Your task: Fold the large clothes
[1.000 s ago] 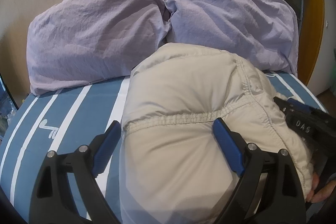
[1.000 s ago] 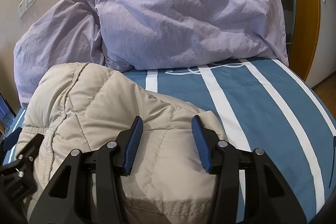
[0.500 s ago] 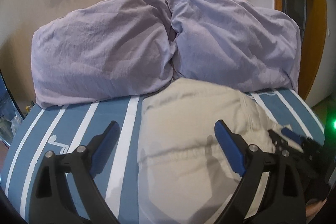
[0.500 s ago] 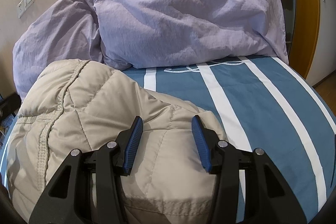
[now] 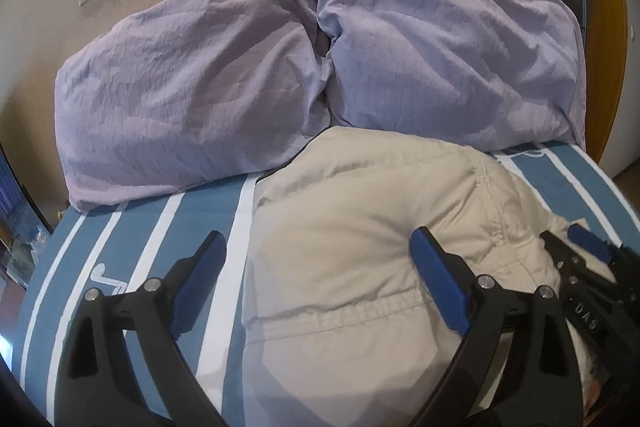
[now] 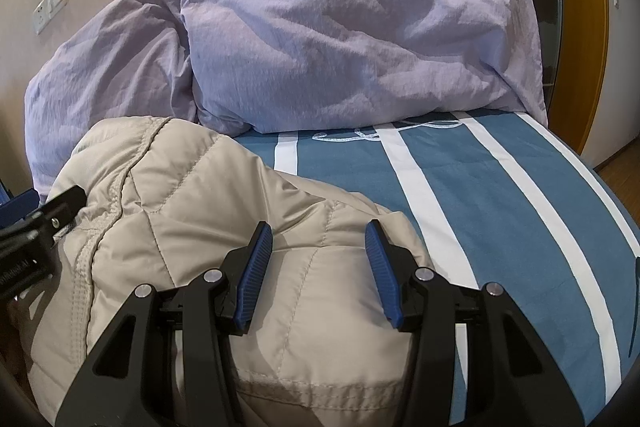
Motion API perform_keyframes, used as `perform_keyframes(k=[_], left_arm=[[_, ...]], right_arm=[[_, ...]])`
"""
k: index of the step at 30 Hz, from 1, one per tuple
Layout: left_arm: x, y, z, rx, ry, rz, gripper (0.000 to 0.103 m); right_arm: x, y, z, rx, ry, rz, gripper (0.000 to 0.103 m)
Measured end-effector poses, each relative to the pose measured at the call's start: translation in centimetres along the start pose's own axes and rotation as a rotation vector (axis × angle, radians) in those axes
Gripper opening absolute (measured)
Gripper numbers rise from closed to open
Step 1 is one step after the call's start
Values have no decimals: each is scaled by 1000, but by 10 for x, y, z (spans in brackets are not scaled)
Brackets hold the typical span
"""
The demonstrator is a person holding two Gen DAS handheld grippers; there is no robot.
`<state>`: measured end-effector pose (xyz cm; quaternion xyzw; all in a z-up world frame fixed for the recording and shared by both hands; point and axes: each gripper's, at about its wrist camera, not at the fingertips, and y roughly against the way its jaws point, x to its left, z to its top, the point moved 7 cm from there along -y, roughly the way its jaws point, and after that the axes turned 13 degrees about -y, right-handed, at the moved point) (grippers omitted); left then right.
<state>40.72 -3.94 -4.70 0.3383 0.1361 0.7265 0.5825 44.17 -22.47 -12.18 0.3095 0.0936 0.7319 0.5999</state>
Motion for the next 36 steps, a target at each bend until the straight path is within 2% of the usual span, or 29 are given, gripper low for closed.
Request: perform_keyframes(k=[36], left_arm=[[0, -22, -14, 46, 39, -41, 99]], right_arm=[[-2, 0, 0, -6, 3, 5, 51]])
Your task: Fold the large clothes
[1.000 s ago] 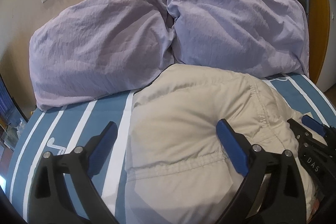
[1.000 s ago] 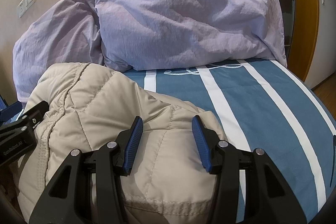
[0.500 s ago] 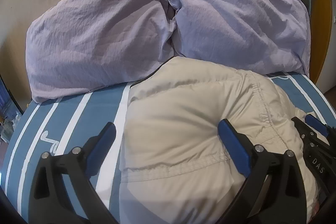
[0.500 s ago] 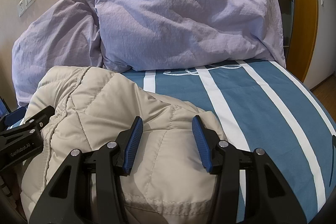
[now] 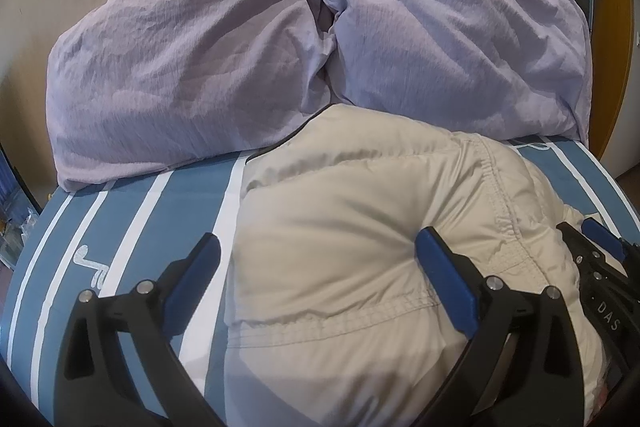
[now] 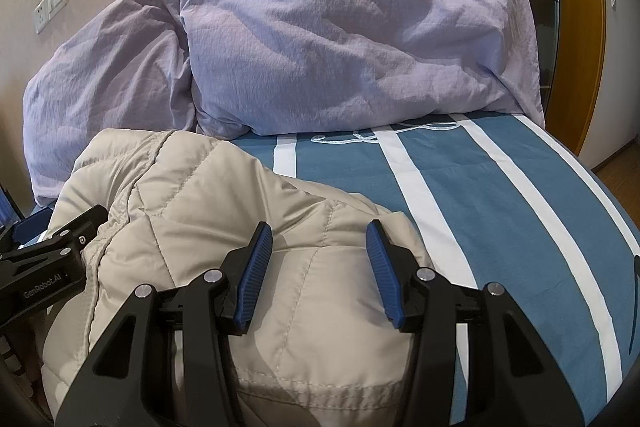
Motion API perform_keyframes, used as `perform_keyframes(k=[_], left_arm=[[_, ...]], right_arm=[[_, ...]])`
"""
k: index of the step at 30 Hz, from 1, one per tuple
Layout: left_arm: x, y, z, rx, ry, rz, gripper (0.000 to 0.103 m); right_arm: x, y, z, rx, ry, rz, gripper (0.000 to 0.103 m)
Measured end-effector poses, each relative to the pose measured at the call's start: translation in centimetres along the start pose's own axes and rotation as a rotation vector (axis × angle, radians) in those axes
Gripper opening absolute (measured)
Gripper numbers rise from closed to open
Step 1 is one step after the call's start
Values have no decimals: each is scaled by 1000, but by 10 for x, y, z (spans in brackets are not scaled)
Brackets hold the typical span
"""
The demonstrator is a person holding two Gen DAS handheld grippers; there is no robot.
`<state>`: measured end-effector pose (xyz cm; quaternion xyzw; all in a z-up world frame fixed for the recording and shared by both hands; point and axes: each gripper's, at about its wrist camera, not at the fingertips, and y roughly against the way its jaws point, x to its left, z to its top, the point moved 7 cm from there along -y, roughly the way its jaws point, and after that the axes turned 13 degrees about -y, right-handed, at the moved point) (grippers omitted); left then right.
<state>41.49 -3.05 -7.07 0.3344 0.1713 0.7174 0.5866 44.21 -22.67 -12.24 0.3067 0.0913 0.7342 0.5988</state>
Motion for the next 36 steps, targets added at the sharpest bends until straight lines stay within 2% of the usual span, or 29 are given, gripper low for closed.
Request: perform_keyframes(k=[24, 31, 33, 36], left_arm=[[0, -1, 0, 5, 7, -13, 99], [4, -1, -1, 12, 37, -52, 99], [8, 4, 0, 26, 44, -71, 99], [21, 18, -5, 45, 87, -116, 99]], right_arm=[[0, 0, 0, -6, -3, 3, 51], [-1, 0, 1, 2, -10, 10, 52], [-3, 2, 4, 30, -30, 40, 54], [-7, 13, 9, 69, -55, 96, 66]])
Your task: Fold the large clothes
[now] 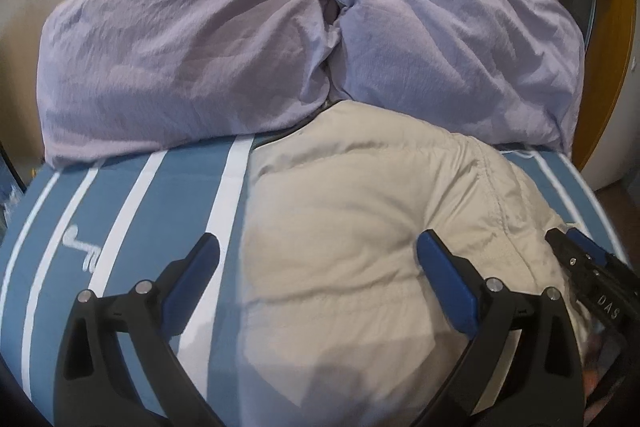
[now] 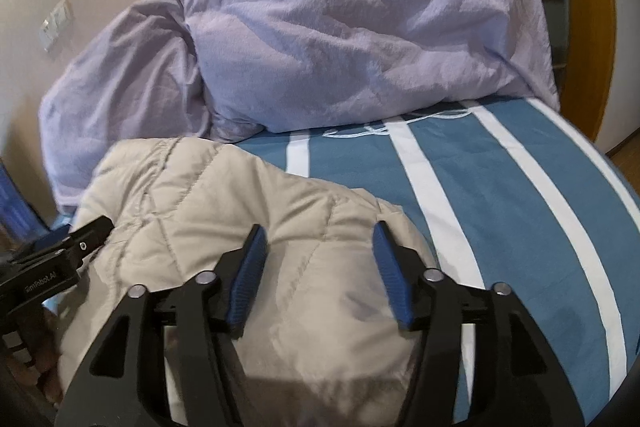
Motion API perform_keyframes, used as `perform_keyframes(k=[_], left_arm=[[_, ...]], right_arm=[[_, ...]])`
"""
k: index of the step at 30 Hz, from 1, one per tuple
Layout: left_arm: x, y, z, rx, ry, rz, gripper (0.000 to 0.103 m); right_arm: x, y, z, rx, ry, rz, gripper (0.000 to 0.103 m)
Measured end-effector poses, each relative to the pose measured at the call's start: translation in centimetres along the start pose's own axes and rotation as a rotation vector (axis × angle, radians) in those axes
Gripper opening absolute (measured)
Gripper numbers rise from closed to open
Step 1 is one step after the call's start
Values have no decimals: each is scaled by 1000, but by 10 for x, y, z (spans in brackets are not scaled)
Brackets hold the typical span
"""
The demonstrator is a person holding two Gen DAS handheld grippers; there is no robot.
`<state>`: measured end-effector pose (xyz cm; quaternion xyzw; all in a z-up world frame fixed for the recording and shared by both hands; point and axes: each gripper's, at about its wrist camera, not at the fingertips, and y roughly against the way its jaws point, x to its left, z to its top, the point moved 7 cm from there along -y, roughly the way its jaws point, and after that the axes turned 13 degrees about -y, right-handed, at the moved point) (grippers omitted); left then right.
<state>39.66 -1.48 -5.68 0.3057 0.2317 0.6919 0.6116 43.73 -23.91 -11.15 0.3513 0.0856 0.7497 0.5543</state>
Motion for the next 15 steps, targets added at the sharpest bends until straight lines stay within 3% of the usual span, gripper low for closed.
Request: perform_keyframes(k=[2, 5, 12, 15], left_arm=[[9, 10, -4, 8, 29, -29, 99], [23, 23, -11, 13, 60, -53, 99], [41, 28, -28, 48, 100, -102, 99], [43, 24, -34, 63, 139, -155, 99]], right_arm=[[-5, 13, 4, -6, -12, 3, 88], [-21, 29, 10, -18, -50, -1, 89], [-52, 22, 4, 186, -246, 122, 93], [-54, 14, -6, 266, -309, 182, 100]])
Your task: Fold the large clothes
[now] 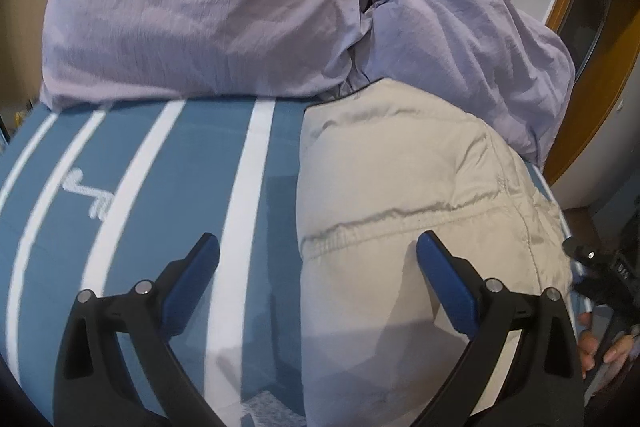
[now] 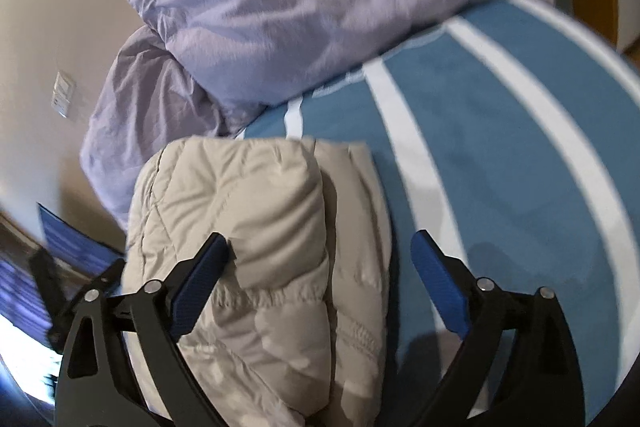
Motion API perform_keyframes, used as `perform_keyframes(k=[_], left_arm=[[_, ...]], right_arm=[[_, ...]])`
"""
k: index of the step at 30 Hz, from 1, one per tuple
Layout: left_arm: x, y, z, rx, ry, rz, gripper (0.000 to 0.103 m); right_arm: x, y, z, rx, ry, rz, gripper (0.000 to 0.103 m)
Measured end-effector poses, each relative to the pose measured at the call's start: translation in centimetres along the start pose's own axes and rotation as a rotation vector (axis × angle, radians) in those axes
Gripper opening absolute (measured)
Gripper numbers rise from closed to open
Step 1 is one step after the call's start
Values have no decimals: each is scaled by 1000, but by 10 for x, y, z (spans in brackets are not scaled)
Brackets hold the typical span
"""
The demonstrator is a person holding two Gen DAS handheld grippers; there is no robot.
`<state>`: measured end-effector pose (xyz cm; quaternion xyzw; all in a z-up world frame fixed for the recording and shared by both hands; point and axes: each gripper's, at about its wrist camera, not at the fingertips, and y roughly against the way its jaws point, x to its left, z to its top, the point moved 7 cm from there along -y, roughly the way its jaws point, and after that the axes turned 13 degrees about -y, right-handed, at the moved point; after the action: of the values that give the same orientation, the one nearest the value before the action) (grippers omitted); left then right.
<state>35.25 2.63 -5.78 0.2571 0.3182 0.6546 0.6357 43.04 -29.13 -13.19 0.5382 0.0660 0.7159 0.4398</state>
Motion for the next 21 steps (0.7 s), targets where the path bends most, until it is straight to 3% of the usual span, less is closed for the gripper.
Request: perform_keyframes(k=[11, 21], left_arm=[[-3, -15, -7, 39, 85, -186, 100], [-8, -38, -18, 74, 214, -377, 101]], right_arm=[[-2, -23, -14, 181, -92, 125, 102], [-1, -40, -20, 263, -80, 127, 102]])
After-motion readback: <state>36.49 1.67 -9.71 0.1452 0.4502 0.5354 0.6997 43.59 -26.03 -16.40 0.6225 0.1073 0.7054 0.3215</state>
